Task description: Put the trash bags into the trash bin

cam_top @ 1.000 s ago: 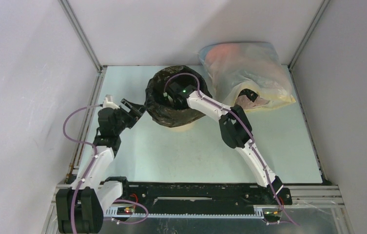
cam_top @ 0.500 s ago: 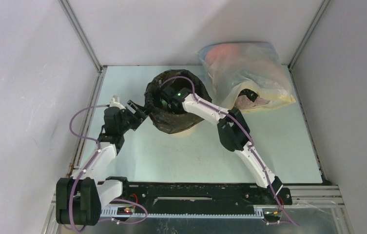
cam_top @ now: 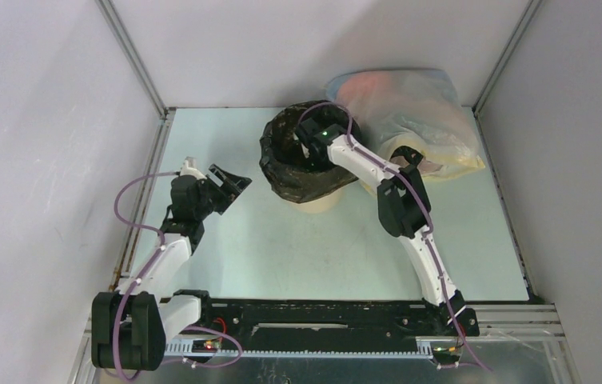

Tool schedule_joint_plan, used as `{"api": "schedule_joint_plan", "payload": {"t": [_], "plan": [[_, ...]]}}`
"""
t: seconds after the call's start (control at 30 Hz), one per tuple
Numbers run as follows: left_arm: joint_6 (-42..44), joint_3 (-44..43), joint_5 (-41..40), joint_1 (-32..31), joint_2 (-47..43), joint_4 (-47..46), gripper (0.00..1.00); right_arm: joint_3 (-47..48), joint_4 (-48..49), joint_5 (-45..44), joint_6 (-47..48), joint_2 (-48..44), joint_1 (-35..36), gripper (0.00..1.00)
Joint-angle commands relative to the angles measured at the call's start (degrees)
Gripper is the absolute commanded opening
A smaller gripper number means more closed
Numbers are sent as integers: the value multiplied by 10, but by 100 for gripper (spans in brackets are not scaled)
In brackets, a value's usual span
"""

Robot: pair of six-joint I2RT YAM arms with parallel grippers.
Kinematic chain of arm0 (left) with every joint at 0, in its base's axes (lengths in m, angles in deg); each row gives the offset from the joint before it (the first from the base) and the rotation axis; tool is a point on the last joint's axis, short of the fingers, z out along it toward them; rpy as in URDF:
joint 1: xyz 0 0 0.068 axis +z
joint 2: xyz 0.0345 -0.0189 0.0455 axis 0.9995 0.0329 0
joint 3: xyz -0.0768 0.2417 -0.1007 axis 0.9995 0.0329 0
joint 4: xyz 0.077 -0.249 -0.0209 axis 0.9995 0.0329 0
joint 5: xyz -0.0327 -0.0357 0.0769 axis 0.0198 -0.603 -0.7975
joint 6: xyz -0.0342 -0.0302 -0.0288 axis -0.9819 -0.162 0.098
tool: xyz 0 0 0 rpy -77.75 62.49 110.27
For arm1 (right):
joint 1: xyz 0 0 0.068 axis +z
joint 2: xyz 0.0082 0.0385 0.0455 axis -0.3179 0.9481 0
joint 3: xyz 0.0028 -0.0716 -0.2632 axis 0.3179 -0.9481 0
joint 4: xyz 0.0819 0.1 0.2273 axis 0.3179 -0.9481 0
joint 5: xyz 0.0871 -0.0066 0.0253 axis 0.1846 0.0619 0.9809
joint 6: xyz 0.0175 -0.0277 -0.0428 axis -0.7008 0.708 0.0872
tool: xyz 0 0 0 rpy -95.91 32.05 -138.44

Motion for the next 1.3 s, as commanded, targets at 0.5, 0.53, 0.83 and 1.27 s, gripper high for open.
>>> {"api": "schedule_joint_plan", "payload": {"t": [0.5,0.53,0.83,1.27], "plan": [[16,-25,1,-4,-72,33,83,26,-10,14,5,-146,48,0],[17,-26,1,-4,-75,35,83,30,-14,8,4,-154,45,1],[53,-26,-41,-7,-136,71,84,30,-3,-51,9,-289,41,23],[96,19,-64,-9,-245,98,100,-553,380,-176,-20,-752,2,100]]}}
